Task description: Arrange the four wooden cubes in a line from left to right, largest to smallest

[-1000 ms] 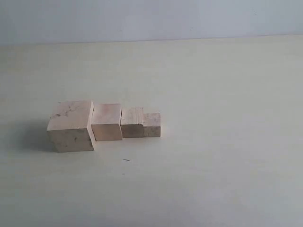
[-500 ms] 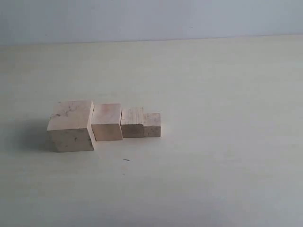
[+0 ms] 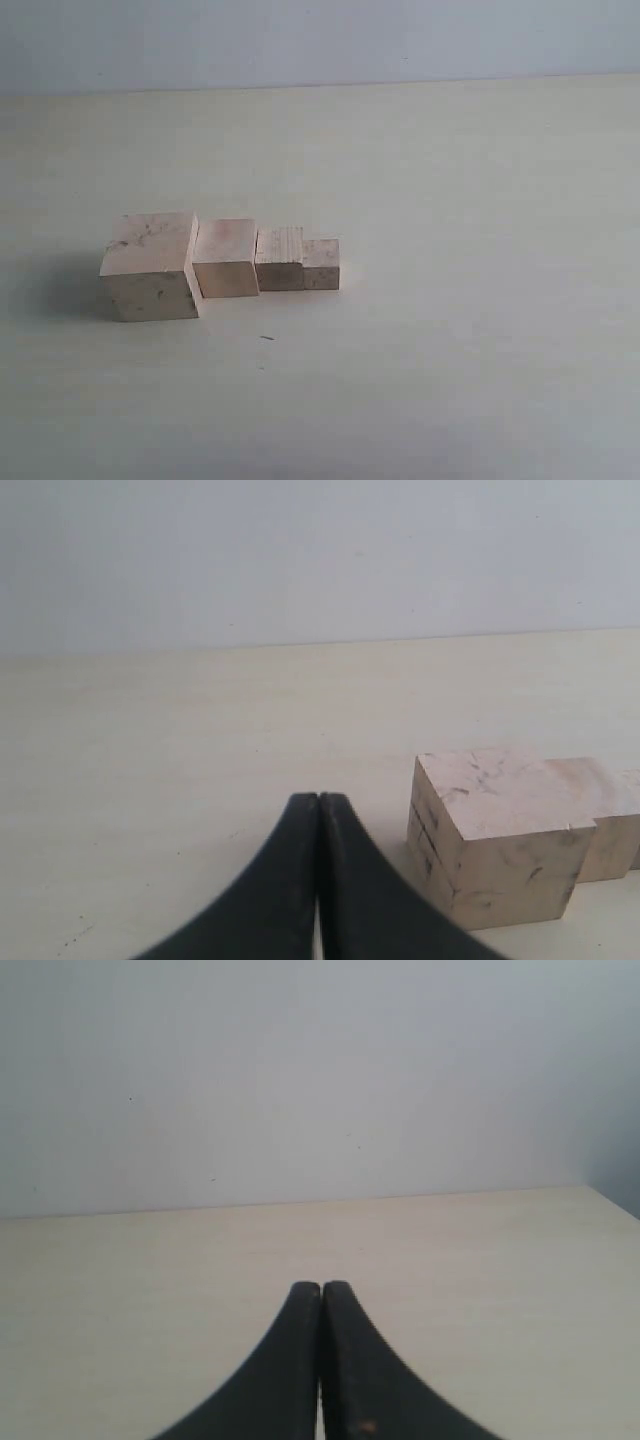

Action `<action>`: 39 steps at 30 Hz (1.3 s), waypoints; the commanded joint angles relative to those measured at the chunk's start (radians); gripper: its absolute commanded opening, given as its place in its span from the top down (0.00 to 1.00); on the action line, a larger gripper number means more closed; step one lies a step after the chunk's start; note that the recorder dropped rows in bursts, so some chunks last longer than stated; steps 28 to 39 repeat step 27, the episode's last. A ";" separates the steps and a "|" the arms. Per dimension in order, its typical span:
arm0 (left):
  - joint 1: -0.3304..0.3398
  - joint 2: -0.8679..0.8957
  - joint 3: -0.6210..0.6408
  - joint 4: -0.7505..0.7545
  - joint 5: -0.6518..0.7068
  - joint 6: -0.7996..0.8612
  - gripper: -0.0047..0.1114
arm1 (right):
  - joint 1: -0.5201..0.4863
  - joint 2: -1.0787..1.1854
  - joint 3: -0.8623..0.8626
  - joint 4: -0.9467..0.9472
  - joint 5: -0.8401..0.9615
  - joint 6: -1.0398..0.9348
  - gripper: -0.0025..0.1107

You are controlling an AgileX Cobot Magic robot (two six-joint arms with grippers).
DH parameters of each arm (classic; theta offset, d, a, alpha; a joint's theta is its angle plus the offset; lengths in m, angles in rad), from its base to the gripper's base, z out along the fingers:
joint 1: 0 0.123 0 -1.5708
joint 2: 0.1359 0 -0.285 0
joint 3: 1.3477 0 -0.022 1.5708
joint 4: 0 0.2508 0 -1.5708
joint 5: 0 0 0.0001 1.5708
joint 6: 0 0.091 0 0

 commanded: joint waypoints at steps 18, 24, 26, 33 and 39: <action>0.002 -0.007 0.001 -0.009 -0.003 -0.003 0.96 | -0.005 -0.007 0.003 0.001 -0.004 0.003 0.98; 0.002 -0.007 0.001 -0.009 -0.003 -0.003 0.96 | -0.005 -0.007 0.003 0.001 -0.004 0.003 0.98; 0.002 -0.007 0.001 -0.009 -0.011 -0.003 0.96 | -0.005 -0.007 0.003 0.001 -0.004 0.003 0.98; 0.002 -0.007 0.001 -0.009 -0.016 -0.003 0.96 | -0.005 -0.007 0.003 0.001 -0.004 0.003 0.98; 0.002 -0.007 0.001 -0.009 -0.016 -0.003 0.96 | -0.005 -0.007 0.003 0.001 -0.004 0.003 0.98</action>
